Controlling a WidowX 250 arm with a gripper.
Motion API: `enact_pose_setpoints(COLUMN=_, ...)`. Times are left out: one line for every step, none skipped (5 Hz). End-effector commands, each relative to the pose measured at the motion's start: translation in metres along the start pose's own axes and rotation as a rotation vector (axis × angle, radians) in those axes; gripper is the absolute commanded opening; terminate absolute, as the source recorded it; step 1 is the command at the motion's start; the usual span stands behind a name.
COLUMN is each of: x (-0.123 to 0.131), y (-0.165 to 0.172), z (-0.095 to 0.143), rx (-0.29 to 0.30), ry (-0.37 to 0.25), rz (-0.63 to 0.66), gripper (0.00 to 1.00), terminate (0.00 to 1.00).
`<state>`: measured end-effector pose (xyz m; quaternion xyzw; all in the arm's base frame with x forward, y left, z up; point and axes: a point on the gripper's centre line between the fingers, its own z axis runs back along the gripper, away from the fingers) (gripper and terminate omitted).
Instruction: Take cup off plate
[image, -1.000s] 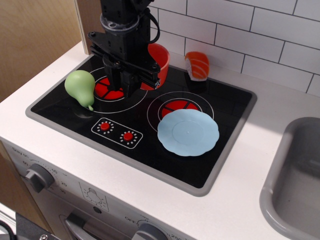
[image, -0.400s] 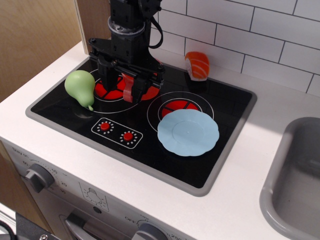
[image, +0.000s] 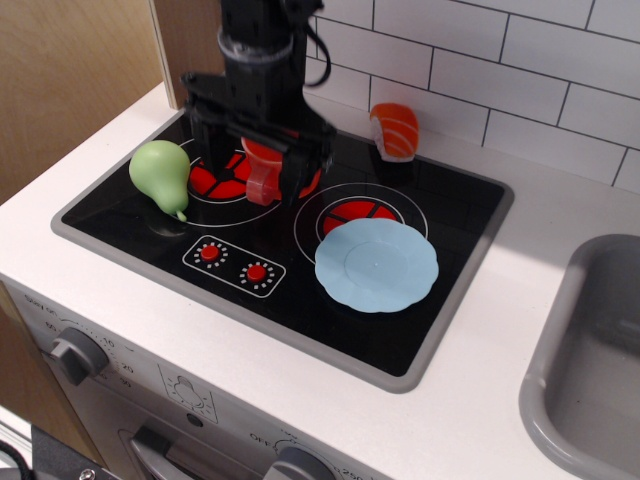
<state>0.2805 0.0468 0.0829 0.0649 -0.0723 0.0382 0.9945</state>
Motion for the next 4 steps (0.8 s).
enact_pose_setpoints(x=-0.0032, y=0.0102, z=0.0511, rx=-0.015, ry=-0.117, rz=0.016, gripper=1.00, terminate=0.00)
enact_pose_setpoints(x=-0.0032, y=0.0102, z=0.0511, rx=-0.015, ry=-0.117, rz=0.016, gripper=1.00, terminate=0.00)
enact_pose_setpoints(x=-0.0032, y=0.0102, z=0.0511, rx=-0.015, ry=-0.117, rz=0.016, gripper=1.00, terminate=0.00)
enact_pose_setpoints(x=-0.0032, y=0.0102, z=0.0511, rx=-0.015, ry=-0.117, rz=0.016, gripper=1.00, terminate=1.00)
